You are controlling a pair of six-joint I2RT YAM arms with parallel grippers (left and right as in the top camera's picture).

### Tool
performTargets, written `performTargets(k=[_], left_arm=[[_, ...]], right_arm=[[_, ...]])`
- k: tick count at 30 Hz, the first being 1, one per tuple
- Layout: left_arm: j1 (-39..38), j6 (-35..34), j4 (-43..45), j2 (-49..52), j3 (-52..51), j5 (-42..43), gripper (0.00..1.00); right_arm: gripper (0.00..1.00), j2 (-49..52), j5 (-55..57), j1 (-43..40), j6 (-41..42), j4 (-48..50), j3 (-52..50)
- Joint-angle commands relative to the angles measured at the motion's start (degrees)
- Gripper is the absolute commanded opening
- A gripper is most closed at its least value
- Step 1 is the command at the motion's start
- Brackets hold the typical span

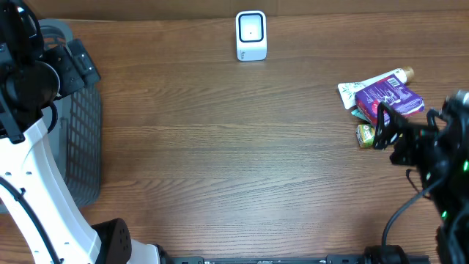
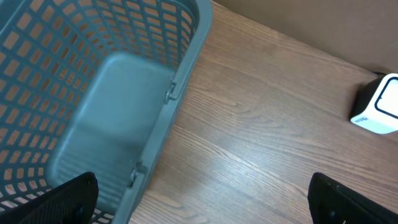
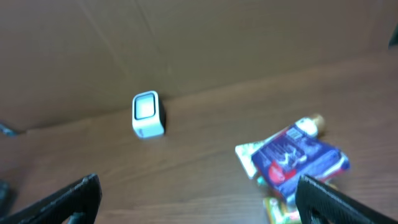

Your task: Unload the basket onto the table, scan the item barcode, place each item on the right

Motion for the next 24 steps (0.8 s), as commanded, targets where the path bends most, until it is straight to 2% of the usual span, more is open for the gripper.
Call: performTargets(k=[1, 10, 17, 24], left_arm=[[0.0, 0.5, 0.0, 0.0, -0.2, -0.3, 1.00], [0.0, 0.5, 0.0, 0.0, -0.2, -0.3, 0.99], [0.0, 0.5, 0.0, 0.0, -0.2, -0.3, 0.99], [0.0, 0.5, 0.0, 0.0, -0.2, -0.3, 1.00]], right_arm=[[1.00, -7.1, 1.2, 0.3, -3.0, 5.9, -9.8], [1.00, -25.2, 1.5, 1.7, -3.0, 26.9, -37.4], [1.00, -33.9, 1.7, 3.7, -2.9, 42.8, -55.5], [1.00, -40.2, 1.7, 4.8, -2.9, 45.6, -64.5]])
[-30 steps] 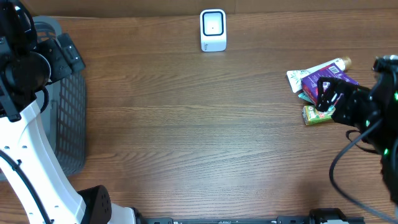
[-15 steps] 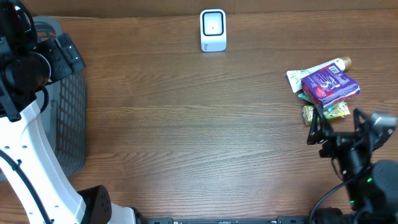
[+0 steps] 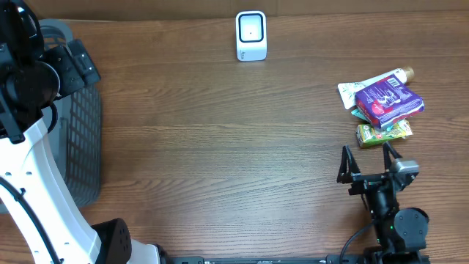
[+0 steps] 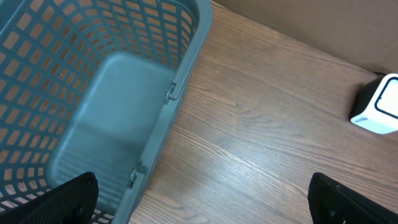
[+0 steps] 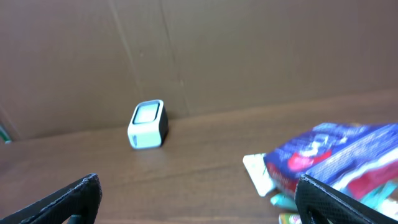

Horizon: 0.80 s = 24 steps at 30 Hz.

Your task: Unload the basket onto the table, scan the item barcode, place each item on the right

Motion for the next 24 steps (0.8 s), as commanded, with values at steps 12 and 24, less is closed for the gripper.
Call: performTargets(k=[12, 24], left_arm=[[0.0, 0.5, 0.0, 0.0, -0.2, -0.3, 1.00], [0.0, 0.5, 0.0, 0.0, -0.2, -0.3, 0.99]], right_arm=[[1.00, -3.0, 0.6, 0.5, -0.2, -3.0, -1.6], [1.00, -3.0, 0.6, 0.5, -0.2, -3.0, -1.6]])
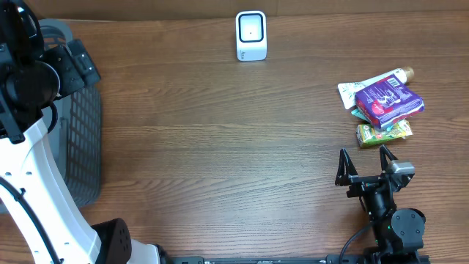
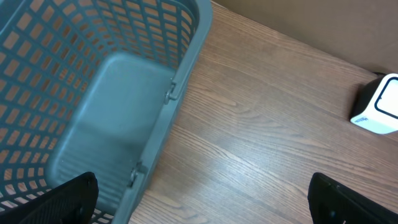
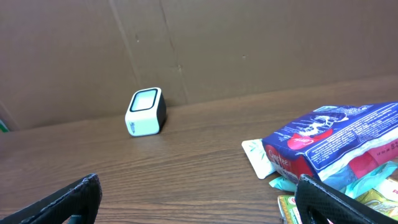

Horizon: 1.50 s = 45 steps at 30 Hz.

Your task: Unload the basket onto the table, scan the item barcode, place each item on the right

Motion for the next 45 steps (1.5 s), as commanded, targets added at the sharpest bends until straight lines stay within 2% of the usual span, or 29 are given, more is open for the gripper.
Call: performTargets(k=[1, 18, 21, 28, 31, 35, 41, 45], left_arm=[[-0.1, 0.5, 0.0, 0.0, -0.2, -0.3, 1.00], [-0.1, 0.5, 0.2, -1.4, -1.2, -0.3, 1.00], [-0.1, 0.5, 0.3, -5.7, -7.1, -0.3, 1.00], [-0.1, 0.5, 0.3, -22.6, -29.7, -0.3, 1.00], [-0.2, 3.1, 0.4, -29.9, -37.9, -4.1, 1.00], [-2.4, 3.1, 0.4, -39.8, -47.5, -4.4, 1.00], [-5.6, 3.1, 0.2, -50.3, -55.5, -5.1, 1.00], [-5.6, 3.1, 6.5, -55.1, -59.0, -4.5, 1.00]], right_arm=[[1.00, -0.7, 0.4, 0.3, -0.3, 0.3, -0.6], [1.00, -0.7, 0.4, 0.3, -0.3, 0.3, -0.6], [1.00, -0.7, 0.4, 0.3, -0.3, 0.3, -0.6], [1.00, -0.7, 0.4, 0.3, -0.3, 0.3, -0.6], [1.00, -0.7, 0.4, 0.3, -0.3, 0.3, -0.6], [1.00, -0.7, 0.4, 0.3, -0.3, 0.3, -0.6], [1.00, -0.7, 0.4, 0.3, -0.3, 0.3, -0.6], [1.00, -0.7, 0.4, 0.3, -0.3, 0.3, -0.6]])
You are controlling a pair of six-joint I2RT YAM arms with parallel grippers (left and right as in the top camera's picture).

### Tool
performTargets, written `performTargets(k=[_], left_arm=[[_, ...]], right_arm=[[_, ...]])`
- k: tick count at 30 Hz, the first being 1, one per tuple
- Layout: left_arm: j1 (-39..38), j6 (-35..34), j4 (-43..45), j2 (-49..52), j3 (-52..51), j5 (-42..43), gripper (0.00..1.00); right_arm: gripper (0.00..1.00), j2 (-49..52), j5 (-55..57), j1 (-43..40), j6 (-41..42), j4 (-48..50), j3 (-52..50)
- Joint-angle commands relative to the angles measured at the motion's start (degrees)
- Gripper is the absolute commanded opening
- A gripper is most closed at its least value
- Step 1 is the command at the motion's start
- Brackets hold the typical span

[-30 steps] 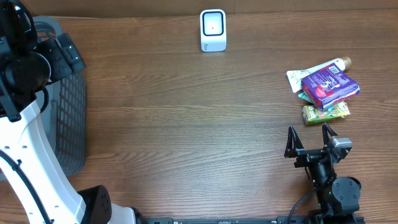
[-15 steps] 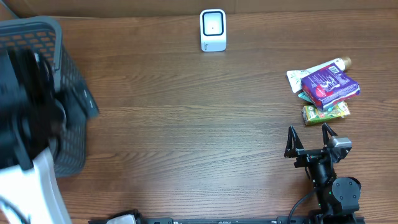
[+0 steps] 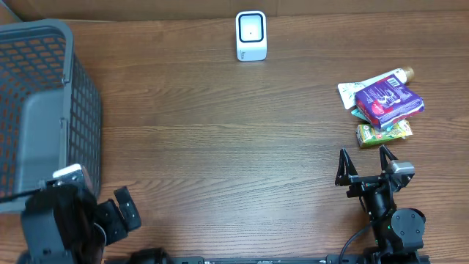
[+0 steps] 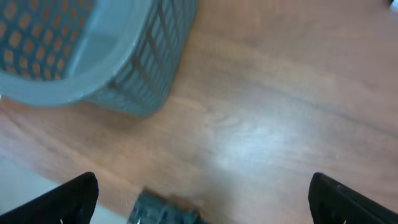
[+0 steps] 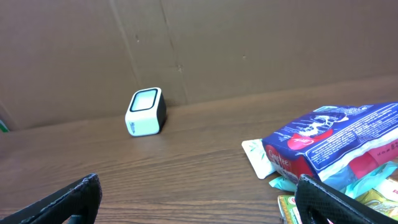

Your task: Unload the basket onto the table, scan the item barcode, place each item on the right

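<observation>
A white barcode scanner [image 3: 251,35] stands at the table's far edge, facing forward; the right wrist view shows this scanner [image 5: 145,112] too. At the right lies a pile of items: a purple packet [image 3: 388,99] on top, a green packet [image 3: 383,132] and a white tube [image 3: 374,82]. My right gripper [image 3: 364,163] rests low in front of the pile, open and holding nothing; the purple packet [image 5: 329,143] lies just beyond its fingers [image 5: 348,202]. My left gripper [image 3: 126,214] is at the near left edge, open and holding nothing.
A grey mesh basket [image 3: 37,110] fills the table's left side; its wall [image 4: 143,68] shows at the top of the left wrist view. Brown cardboard [image 5: 249,43] backs the table. A dark object [image 4: 165,214] sits at the near table edge.
My left arm was raised over the basket at the far left and is now low at the near left edge, leaving the basket uncovered. The right arm and the items have not moved.
My right gripper was first beside the item pile at the right edge. It then sat low in front of the pile, open, and has stayed there. My left arm stood over the basket at each earlier moment and is now at the near left edge.
</observation>
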Motion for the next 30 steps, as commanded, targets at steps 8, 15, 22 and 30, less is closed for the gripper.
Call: performTargets(k=[8, 15, 22, 30], left_arm=[[-0.5, 15.2, 33.1, -16.1, -22.3, 18.4, 1.00], [-2.6, 20.2, 60.9, -28.3, -44.7, 24.2, 1.00], [-4.7, 20.5, 79.9, -38.6, -63.9, 24.2, 1.00], [-5.0, 21.0, 92.3, -41.6, -78.4, 23.5, 0.99]], right_arm=[[1.00, -0.7, 0.4, 0.3, -0.2, 0.3, -0.6], [1.00, -0.7, 0.4, 0.3, -0.2, 0.3, -0.6], [1.00, -0.7, 0.4, 0.3, -0.2, 0.3, -0.6], [1.00, -0.7, 0.4, 0.3, -0.2, 0.3, -0.6]])
